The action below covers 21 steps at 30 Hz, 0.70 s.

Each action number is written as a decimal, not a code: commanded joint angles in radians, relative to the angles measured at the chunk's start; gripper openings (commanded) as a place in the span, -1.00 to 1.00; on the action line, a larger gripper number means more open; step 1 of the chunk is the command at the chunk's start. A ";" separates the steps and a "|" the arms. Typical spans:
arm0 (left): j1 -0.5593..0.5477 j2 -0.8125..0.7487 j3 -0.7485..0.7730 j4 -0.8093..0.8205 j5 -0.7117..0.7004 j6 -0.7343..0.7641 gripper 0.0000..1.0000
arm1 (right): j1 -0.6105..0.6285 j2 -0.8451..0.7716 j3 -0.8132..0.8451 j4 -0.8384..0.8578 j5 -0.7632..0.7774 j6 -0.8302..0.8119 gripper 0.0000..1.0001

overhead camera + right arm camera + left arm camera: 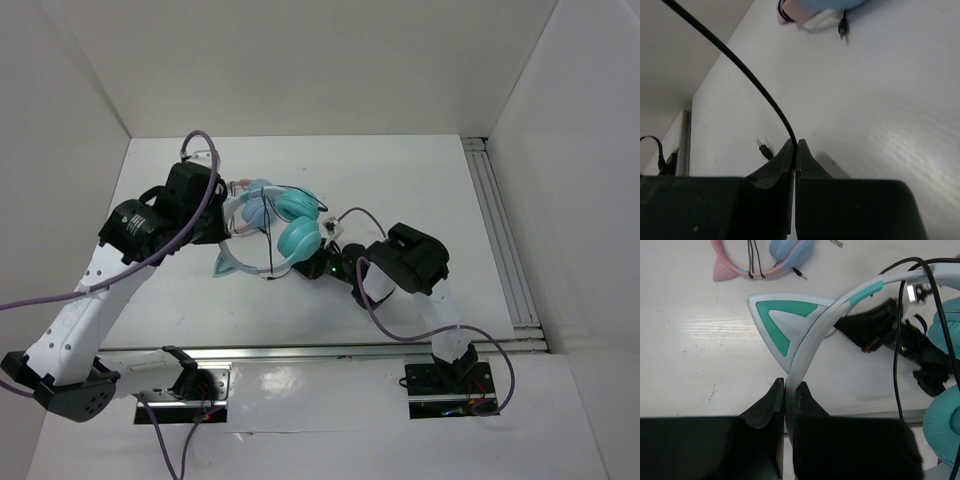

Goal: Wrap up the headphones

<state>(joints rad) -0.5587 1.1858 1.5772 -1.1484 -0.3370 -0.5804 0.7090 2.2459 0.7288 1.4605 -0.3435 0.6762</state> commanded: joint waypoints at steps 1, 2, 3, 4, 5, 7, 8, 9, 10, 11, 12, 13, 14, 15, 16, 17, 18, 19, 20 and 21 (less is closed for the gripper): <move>0.042 -0.045 0.006 0.131 -0.056 -0.076 -1.00 | 0.038 -0.075 -0.126 -0.020 0.074 -0.003 -1.00; 0.057 -0.045 -0.003 0.145 -0.066 -0.088 -1.00 | 0.061 -0.109 -0.144 -0.049 0.095 -0.016 -1.00; 0.057 -0.045 -0.003 0.160 -0.091 -0.104 -1.00 | 0.075 -0.188 -0.158 -0.092 0.107 -0.032 -1.00; 0.069 -0.045 -0.012 0.194 -0.103 -0.127 -1.00 | 0.090 -0.231 -0.170 -0.200 0.119 -0.071 -1.00; 0.080 -0.028 -0.023 0.209 -0.117 -0.139 -1.00 | 0.127 -0.324 -0.170 -0.260 0.142 -0.096 -1.00; 0.091 0.003 -0.023 0.231 -0.152 -0.156 -1.00 | 0.165 -0.420 -0.148 -0.483 0.164 -0.150 -1.00; 0.106 0.023 -0.023 0.242 -0.152 -0.179 -1.00 | 0.205 -0.465 -0.134 -0.556 0.188 -0.200 -1.00; 0.106 0.043 -0.023 0.242 -0.164 -0.179 -1.00 | 0.222 -0.547 -0.118 -0.622 0.189 -0.220 -1.00; 0.118 0.084 -0.023 0.254 -0.174 -0.190 -1.00 | 0.237 -0.590 -0.105 -0.719 0.178 -0.239 -1.00; 0.132 0.104 -0.023 0.254 -0.184 -0.190 -1.00 | 0.256 -0.632 -0.092 -0.761 0.178 -0.275 -1.00; 0.132 0.119 -0.014 0.263 -0.185 -0.190 -1.00 | 0.297 -0.713 -0.083 -0.810 0.228 -0.294 -1.00; 0.132 0.145 -0.014 0.263 -0.201 -0.190 -1.00 | 0.317 -0.750 -0.065 -0.900 0.260 -0.311 -1.00; 0.141 0.155 -0.014 0.263 -0.215 -0.190 -1.00 | 0.334 -0.781 -0.052 -0.945 0.283 -0.343 -1.00; 0.141 0.155 -0.023 0.272 -0.224 -0.190 -1.00 | 0.368 -0.808 -0.040 -0.983 0.320 -0.358 -1.00; 0.151 0.167 -0.023 0.273 -0.238 -0.190 -1.00 | 0.385 -0.853 -0.011 -1.023 0.346 -0.374 -1.00; 0.163 0.176 -0.037 0.273 -0.247 -0.190 -1.00 | 0.401 -0.871 0.004 -1.104 0.375 -0.400 -1.00; 0.174 0.176 -0.057 0.283 -0.257 -0.190 -1.00 | 0.438 -0.888 0.015 -1.132 0.440 -0.409 -1.00; 0.186 0.176 -0.068 0.283 -0.257 -0.179 -1.00 | 0.457 -0.922 0.035 -1.160 0.478 -0.418 -1.00; 0.201 0.185 -0.080 0.295 -0.238 -0.179 -1.00 | 0.475 -0.937 0.035 -1.204 0.515 -0.432 -1.00; 0.233 0.186 -0.091 0.296 -0.220 -0.165 -1.00 | 0.503 -0.951 0.047 -1.221 0.538 -0.441 -1.00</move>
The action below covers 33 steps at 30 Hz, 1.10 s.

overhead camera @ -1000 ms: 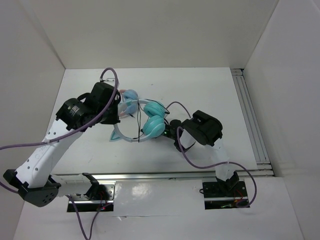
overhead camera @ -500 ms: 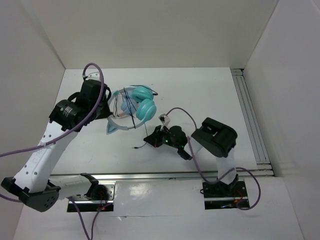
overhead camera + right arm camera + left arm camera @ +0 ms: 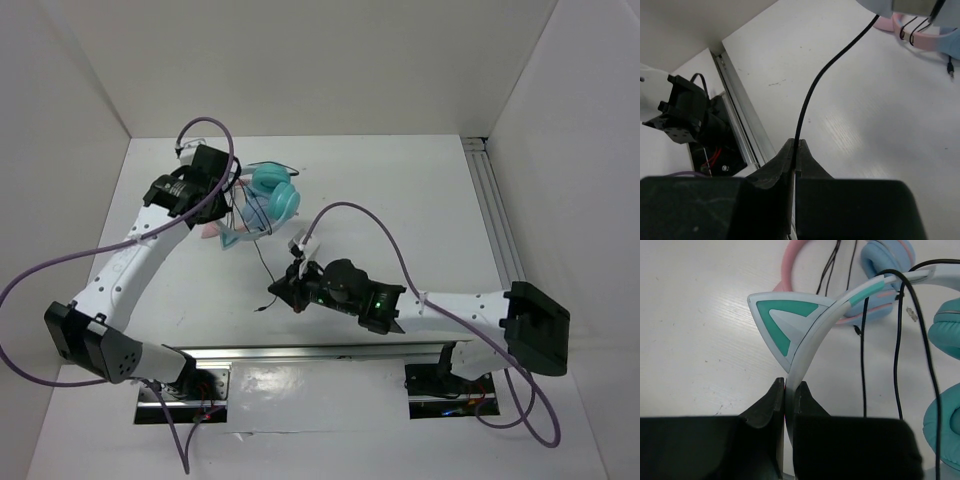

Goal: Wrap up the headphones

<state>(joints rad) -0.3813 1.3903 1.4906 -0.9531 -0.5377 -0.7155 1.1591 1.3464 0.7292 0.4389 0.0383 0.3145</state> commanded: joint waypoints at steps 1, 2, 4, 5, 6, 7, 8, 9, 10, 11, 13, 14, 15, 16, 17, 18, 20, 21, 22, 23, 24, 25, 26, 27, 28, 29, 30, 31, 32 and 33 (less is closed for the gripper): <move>0.065 -0.019 -0.013 0.118 -0.002 -0.015 -1.00 | 0.065 -0.061 0.058 -0.219 0.199 -0.080 -1.00; 0.065 -0.019 -0.024 0.129 0.024 -0.006 -1.00 | 0.077 -0.072 0.082 -0.241 0.222 -0.097 -1.00; 0.087 -0.019 -0.024 0.129 0.042 0.004 -1.00 | 0.111 -0.072 0.116 -0.317 0.303 -0.121 -1.00; 0.087 -0.008 -0.012 0.129 0.053 0.017 -1.00 | 0.122 -0.072 0.142 -0.342 0.330 -0.121 -1.00; 0.108 0.002 0.000 0.129 0.068 0.030 -1.00 | 0.132 -0.072 0.151 -0.380 0.366 -0.135 -1.00; 0.123 0.003 0.000 0.129 0.090 0.039 -1.00 | 0.148 -0.072 0.151 -0.397 0.385 -0.146 -1.00; 0.143 0.015 0.000 0.138 0.155 0.050 -1.00 | 0.148 -0.081 0.167 -0.431 0.400 -0.146 -1.00; 0.183 0.015 0.000 0.139 0.182 0.069 -1.00 | 0.162 -0.099 0.176 -0.431 0.400 -0.155 -1.00; 0.197 0.024 0.000 0.139 0.202 0.080 -1.00 | 0.174 -0.124 0.176 -0.431 0.423 -0.155 -1.00; 0.209 0.024 -0.009 0.139 0.228 0.091 -1.00 | 0.174 -0.134 0.176 -0.443 0.423 -0.166 -1.00; 0.219 0.024 -0.024 0.148 0.248 0.123 -1.00 | 0.174 -0.145 0.191 -0.473 0.437 -0.192 -1.00; 0.219 0.024 -0.038 0.157 0.248 0.123 -1.00 | 0.174 -0.145 0.202 -0.489 0.448 -0.201 -1.00; 0.219 0.024 -0.038 0.157 0.275 0.137 -1.00 | 0.174 -0.145 0.226 -0.518 0.460 -0.213 -1.00; 0.219 0.024 -0.052 0.174 0.291 0.152 -1.00 | 0.174 -0.135 0.239 -0.529 0.460 -0.247 -1.00; 0.190 0.033 -0.052 0.174 0.301 0.181 -1.00 | 0.183 -0.135 0.252 -0.543 0.480 -0.262 -1.00; 0.174 0.033 -0.052 0.174 0.301 0.191 -1.00 | 0.183 -0.135 0.266 -0.554 0.480 -0.281 -1.00; 0.128 0.068 -0.061 0.163 0.301 0.212 -1.00 | 0.183 -0.135 0.292 -0.554 0.491 -0.342 -1.00; 0.110 0.069 -0.070 0.163 0.283 0.212 -1.00 | 0.183 -0.135 0.309 -0.554 0.491 -0.362 -1.00; 0.092 0.081 -0.085 0.152 0.272 0.212 -1.00 | 0.183 -0.135 0.321 -0.565 0.491 -0.382 -1.00; 0.055 0.081 -0.085 0.152 0.263 0.212 -1.00 | 0.183 -0.135 0.335 -0.581 0.491 -0.423 -1.00; 0.035 0.090 -0.098 0.152 0.263 0.227 -1.00 | 0.183 -0.135 0.348 -0.591 0.491 -0.445 -1.00; 0.015 0.090 -0.098 0.152 0.263 0.228 -1.00 | 0.183 -0.124 0.367 -0.604 0.505 -0.471 -1.00; -0.022 0.102 -0.098 0.152 0.263 0.260 -1.00 | 0.183 -0.124 0.377 -0.605 0.514 -0.532 -1.00; -0.039 0.102 -0.098 0.152 0.275 0.284 -1.00 | 0.183 -0.124 0.377 -0.618 0.543 -0.564 -1.00; -0.054 0.113 -0.098 0.143 0.315 0.307 -1.00 | 0.183 -0.115 0.387 -0.618 0.564 -0.595 -1.00; -0.083 0.124 -0.098 0.143 0.315 0.320 -1.00 | 0.192 -0.115 0.397 -0.631 0.587 -0.650 -1.00; -0.099 0.124 -0.119 0.143 0.315 0.335 -1.00 | 0.192 -0.115 0.397 -0.631 0.619 -0.675 -1.00; -0.114 0.124 -0.119 0.143 0.326 0.335 -1.00 | 0.192 -0.115 0.406 -0.643 0.630 -0.696 -1.00; -0.143 0.124 -0.133 0.143 0.326 0.359 -1.00 | 0.192 -0.115 0.406 -0.652 0.641 -0.742 -1.00; -0.155 0.124 -0.148 0.143 0.338 0.360 -1.00 | 0.192 -0.124 0.406 -0.652 0.641 -0.773 -1.00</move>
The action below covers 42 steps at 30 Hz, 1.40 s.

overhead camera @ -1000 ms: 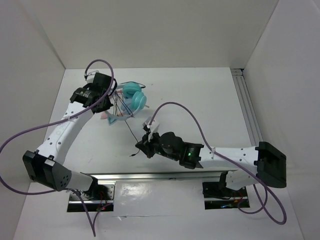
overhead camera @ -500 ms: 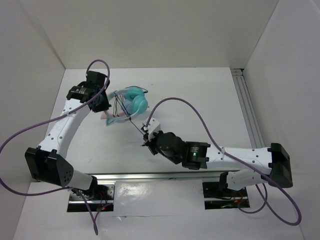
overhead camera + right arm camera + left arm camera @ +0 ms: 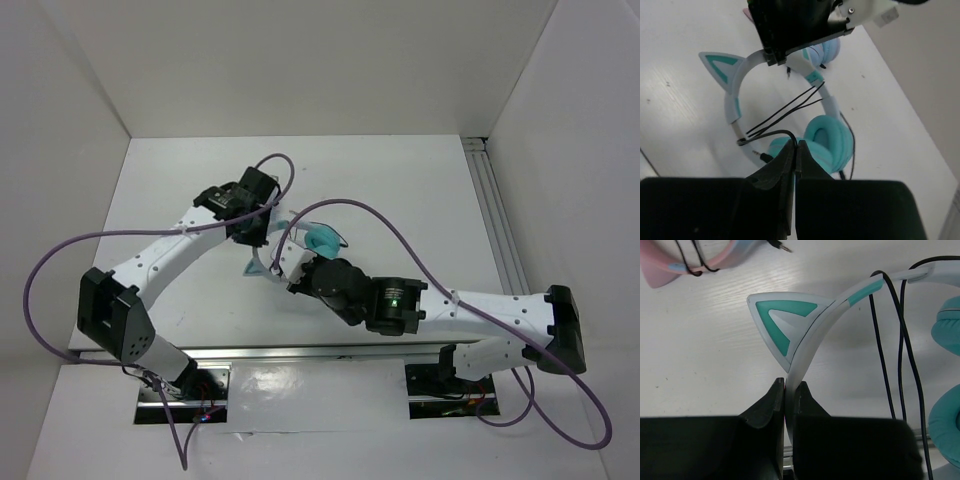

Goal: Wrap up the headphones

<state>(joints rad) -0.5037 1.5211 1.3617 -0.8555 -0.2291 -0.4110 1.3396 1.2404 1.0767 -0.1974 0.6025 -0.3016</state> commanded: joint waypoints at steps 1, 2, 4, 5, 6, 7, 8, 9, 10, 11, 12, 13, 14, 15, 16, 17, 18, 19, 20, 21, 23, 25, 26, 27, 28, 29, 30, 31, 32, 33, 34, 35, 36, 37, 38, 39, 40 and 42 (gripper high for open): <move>-0.045 -0.007 -0.019 0.035 0.043 0.067 -1.00 | 0.027 -0.030 0.043 -0.016 0.086 -0.184 -1.00; -0.067 -0.007 -0.036 0.035 0.054 0.078 -1.00 | 0.039 -0.030 0.031 0.008 0.112 -0.232 -1.00; -0.085 -0.016 -0.070 0.044 0.106 0.093 -1.00 | 0.049 -0.056 -0.012 0.042 0.123 -0.284 -1.00; -0.094 -0.028 -0.081 0.044 0.129 0.094 -1.00 | 0.049 -0.056 -0.029 0.071 0.138 -0.327 -1.00; -0.108 -0.047 -0.091 0.055 0.154 0.116 -1.00 | 0.049 -0.065 -0.049 0.096 0.157 -0.344 -1.00; -0.108 -0.058 -0.114 0.055 0.183 0.126 -1.00 | 0.049 -0.065 -0.064 0.113 0.169 -0.355 -1.00; -0.119 -0.068 -0.125 0.065 0.248 0.135 -1.00 | 0.049 -0.074 -0.096 0.159 0.184 -0.378 -1.00; -0.119 -0.078 -0.136 0.076 0.269 0.135 -1.00 | 0.049 -0.087 -0.113 0.182 0.184 -0.387 -1.00; -0.119 -0.091 -0.145 0.076 0.289 0.135 -1.00 | 0.049 -0.099 -0.144 0.208 0.184 -0.387 -1.00; -0.128 -0.091 -0.159 0.076 0.289 0.135 -1.00 | 0.049 -0.099 -0.155 0.242 0.184 -0.398 -1.00; -0.128 -0.091 -0.168 0.076 0.289 0.135 -1.00 | 0.030 -0.099 -0.155 0.242 0.175 -0.398 -1.00; -0.128 -0.104 -0.183 0.076 0.289 0.123 -1.00 | 0.020 -0.099 -0.168 0.242 0.151 -0.381 -1.00; -0.128 -0.117 -0.184 0.076 0.289 0.123 -1.00 | 0.004 -0.099 -0.178 0.251 0.138 -0.372 -1.00; -0.128 -0.118 -0.200 0.076 0.301 0.123 -1.00 | -0.022 -0.099 -0.178 0.263 0.116 -0.357 -1.00; -0.137 -0.134 -0.216 0.076 0.301 0.123 -1.00 | -0.032 -0.099 -0.188 0.263 0.105 -0.357 -1.00; -0.137 -0.153 -0.216 0.076 0.301 0.123 -1.00 | -0.042 -0.099 -0.189 0.274 0.091 -0.346 -1.00; -0.151 -0.153 -0.228 0.076 0.291 0.123 -1.00 | -0.065 -0.099 -0.198 0.274 0.054 -0.334 -1.00; -0.160 -0.168 -0.239 0.076 0.290 0.123 -1.00 | -0.077 -0.099 -0.198 0.283 0.034 -0.334 -1.00; -0.160 -0.168 -0.239 0.076 0.268 0.114 -1.00 | -0.089 -0.099 -0.198 0.283 0.010 -0.315 -0.99; -0.171 -0.182 -0.248 0.076 0.267 0.113 -1.00 | -0.106 -0.099 -0.198 0.270 -0.022 -0.291 -0.92; -0.171 -0.196 -0.248 0.076 0.243 0.101 -1.00 | -0.149 -0.099 -0.189 0.250 -0.133 -0.266 -0.76; -0.171 -0.222 -0.257 0.076 0.232 0.092 -1.00 | -0.184 -0.099 -0.178 0.234 -0.205 -0.234 -0.76; -0.180 -0.222 -0.257 0.076 0.223 0.092 -1.00 | -0.195 -0.090 -0.178 0.234 -0.260 -0.223 -0.74; -0.180 -0.234 -0.257 0.076 0.214 0.092 -1.00 | -0.206 -0.078 -0.169 0.224 -0.285 -0.203 -0.74; -0.180 -0.245 -0.257 0.076 0.214 0.083 -1.00 | -0.226 -0.078 -0.169 0.223 -0.308 -0.194 -0.74; -0.180 -0.245 -0.247 0.066 0.214 0.083 -1.00 | -0.238 -0.064 -0.169 0.223 -0.344 -0.194 -0.74; -0.180 -0.245 -0.234 0.065 0.200 0.083 -1.00 | -0.247 -0.050 -0.169 0.223 -0.354 -0.182 -0.74; -0.180 -0.255 -0.234 0.052 0.200 0.074 -1.00 | -0.267 -0.050 -0.169 0.233 -0.354 -0.173 -0.74; -0.180 -0.256 -0.221 0.052 0.186 0.074 -1.00 | -0.276 -0.038 -0.179 0.233 -0.354 -0.172 -0.70; -0.191 -0.256 -0.208 0.038 0.172 0.074 -1.00 | -0.286 -0.026 -0.179 0.245 -0.363 -0.172 -0.70; -0.191 -0.265 -0.208 0.029 0.172 0.074 -1.00 | -0.295 -0.025 -0.179 0.257 -0.363 -0.163 -0.68; -0.200 -0.265 -0.208 0.029 0.172 0.074 -1.00 | -0.313 -0.015 -0.179 0.257 -0.363 -0.163 -0.68; -0.200 -0.265 -0.199 0.029 0.172 0.074 -1.00 | -0.313 -0.006 -0.179 0.269 -0.372 -0.163 -0.68; -0.211 -0.265 -0.199 0.029 0.163 0.074 -1.00 | -0.327 -0.006 -0.179 0.280 -0.372 -0.154 -0.65; -0.211 -0.265 -0.199 0.029 0.163 0.074 -1.00 | -0.338 0.005 -0.179 0.280 -0.372 -0.154 -0.65; -0.211 -0.265 -0.199 0.020 0.152 0.074 -1.00 | -0.338 0.014 -0.179 0.289 -0.372 -0.154 -0.65; -0.211 -0.265 -0.199 0.019 0.152 0.074 -1.00 | -0.348 0.014 -0.179 0.303 -0.372 -0.142 -0.65; -0.220 -0.265 -0.199 0.019 0.152 0.074 -1.00 | -0.358 0.036 -0.179 0.317 -0.382 -0.133 -0.62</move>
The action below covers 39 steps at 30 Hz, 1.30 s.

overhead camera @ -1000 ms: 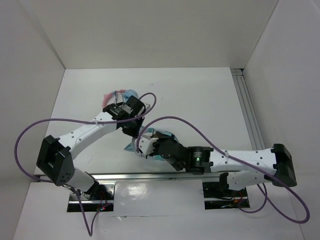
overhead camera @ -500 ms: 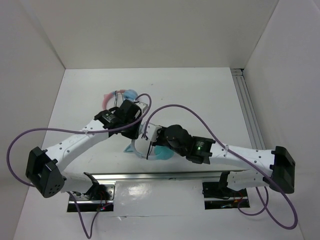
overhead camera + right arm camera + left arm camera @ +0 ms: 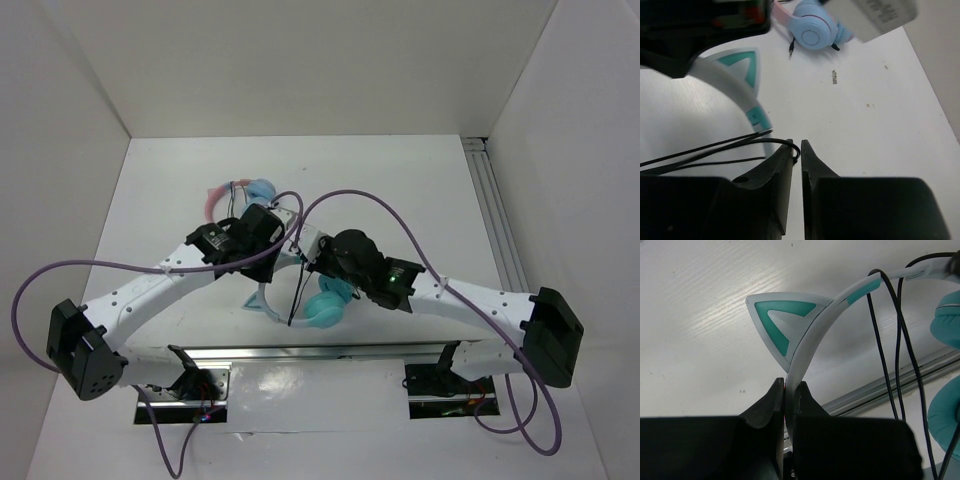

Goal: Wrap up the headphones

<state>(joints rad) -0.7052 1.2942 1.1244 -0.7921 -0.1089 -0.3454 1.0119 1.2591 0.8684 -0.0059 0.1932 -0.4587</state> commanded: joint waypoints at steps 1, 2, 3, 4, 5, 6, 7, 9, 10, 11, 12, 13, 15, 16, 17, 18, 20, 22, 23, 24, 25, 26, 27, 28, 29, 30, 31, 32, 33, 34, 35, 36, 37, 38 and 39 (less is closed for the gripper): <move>-0.028 -0.038 0.029 -0.044 0.032 0.008 -1.00 | -0.039 0.017 0.020 0.135 0.028 0.025 -0.62; -0.028 -0.029 0.029 -0.044 0.032 0.008 -1.00 | -0.039 0.017 0.020 0.144 0.037 0.034 -0.60; -0.039 -0.029 0.029 -0.044 0.032 0.008 -1.00 | -0.050 0.029 0.020 0.153 0.025 0.043 -0.60; -0.039 -0.029 0.029 -0.044 0.032 0.008 -1.00 | -0.062 0.029 0.011 0.153 0.014 0.043 -0.60; -0.039 -0.029 0.029 -0.044 0.023 0.008 -1.00 | -0.062 0.039 0.011 0.153 0.003 0.054 -0.60; -0.039 -0.029 0.029 -0.044 0.023 0.008 -1.00 | -0.071 0.039 0.011 0.153 -0.017 0.054 -0.60; -0.039 -0.029 0.029 -0.044 0.023 0.008 -1.00 | -0.072 0.048 0.001 0.153 -0.017 0.054 -0.60; -0.039 -0.029 0.038 -0.044 0.023 0.008 -1.00 | -0.082 0.048 -0.008 0.164 -0.040 0.063 -0.60; -0.039 -0.029 0.038 -0.044 0.012 0.008 -1.00 | -0.082 0.057 -0.017 0.164 -0.061 0.074 -0.57; -0.039 -0.029 0.051 -0.055 0.012 0.008 -1.00 | -0.093 0.068 -0.017 0.164 -0.075 0.074 -0.57; -0.039 -0.029 0.051 -0.055 0.012 -0.001 -1.00 | -0.104 0.077 -0.017 0.155 -0.086 0.074 -0.57; -0.039 -0.038 0.063 -0.055 0.012 -0.001 -1.00 | -0.104 0.098 -0.017 0.155 -0.086 0.074 -0.57; -0.039 -0.038 0.063 -0.064 0.012 -0.001 -1.00 | -0.113 0.120 -0.017 0.155 -0.060 0.074 -0.55; -0.039 -0.047 0.072 -0.064 0.012 -0.001 -1.00 | -0.113 0.129 -0.017 0.155 -0.048 0.074 -0.55; -0.039 -0.047 0.072 -0.064 0.012 -0.001 -1.00 | -0.113 0.140 -0.017 0.144 -0.047 0.074 -0.51; -0.039 -0.047 0.072 -0.064 0.012 0.008 -1.00 | -0.113 0.140 -0.017 0.144 -0.047 0.074 -0.48; -0.039 -0.047 0.081 -0.064 -0.008 0.008 -1.00 | -0.113 0.140 -0.017 0.144 -0.061 0.074 -0.45; -0.039 -0.047 0.081 -0.064 -0.020 -0.004 -1.00 | -0.122 0.140 -0.017 0.144 -0.061 0.083 -0.45; -0.039 -0.047 0.081 -0.064 -0.029 -0.004 -1.00 | -0.122 0.131 -0.017 0.144 -0.061 0.083 -0.45; -0.039 -0.036 0.081 -0.064 -0.043 -0.004 -1.00 | -0.122 0.131 -0.017 0.144 -0.061 0.083 -0.43; -0.039 -0.027 0.093 -0.064 -0.052 -0.013 -1.00 | -0.122 0.131 -0.017 0.144 -0.061 0.083 -0.43; -0.039 -0.027 0.094 -0.064 -0.063 -0.014 -1.00 | -0.131 0.119 -0.017 0.135 -0.061 0.083 -0.30; -0.039 -0.018 0.107 -0.064 -0.074 -0.024 -1.00 | -0.131 0.118 -0.017 0.124 -0.048 0.083 -0.20; -0.039 -0.018 0.107 -0.064 -0.083 -0.024 -1.00 | -0.144 0.118 -0.017 0.124 -0.047 0.083 -0.16; -0.039 -0.009 0.118 -0.064 -0.083 -0.024 -1.00 | -0.144 0.118 -0.017 0.110 -0.047 0.083 -0.03; -0.039 -0.009 0.127 -0.064 -0.072 -0.024 -1.00 | -0.156 0.118 -0.017 0.110 -0.047 0.083 0.18; -0.039 -0.009 0.127 -0.052 -0.072 -0.024 -1.00 | -0.156 0.118 -0.017 0.110 -0.038 0.094 0.47; -0.039 -0.009 0.136 -0.052 -0.072 -0.024 -1.00 | -0.168 0.118 -0.017 0.100 -0.038 0.094 0.49; -0.039 0.000 0.137 -0.041 -0.072 -0.024 -1.00 | -0.168 0.118 -0.017 0.099 -0.038 0.094 0.55; -0.039 0.001 0.137 -0.041 -0.063 -0.024 -1.00 | -0.168 0.118 -0.017 0.099 -0.028 0.104 1.00; -0.039 0.001 0.146 -0.041 -0.063 -0.024 -1.00 | -0.168 0.118 -0.017 0.112 -0.028 0.117 1.00; -0.039 0.011 0.146 -0.041 -0.063 -0.024 -1.00 | -0.177 0.108 -0.029 0.112 -0.028 0.117 1.00; -0.039 0.011 0.146 -0.041 -0.063 -0.033 -1.00 | -0.177 0.096 -0.043 0.136 -0.028 0.126 1.00; -0.039 0.011 0.146 -0.041 -0.054 -0.033 -1.00 | -0.191 0.086 -0.043 0.136 -0.028 0.140 1.00; -0.039 0.022 0.146 -0.030 -0.054 -0.033 -1.00 | -0.191 0.070 -0.043 0.136 -0.028 0.140 1.00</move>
<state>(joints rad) -0.7387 1.3167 1.2026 -0.9184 -0.1970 -0.3424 0.8299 1.3823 0.8425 0.0929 0.1623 -0.3531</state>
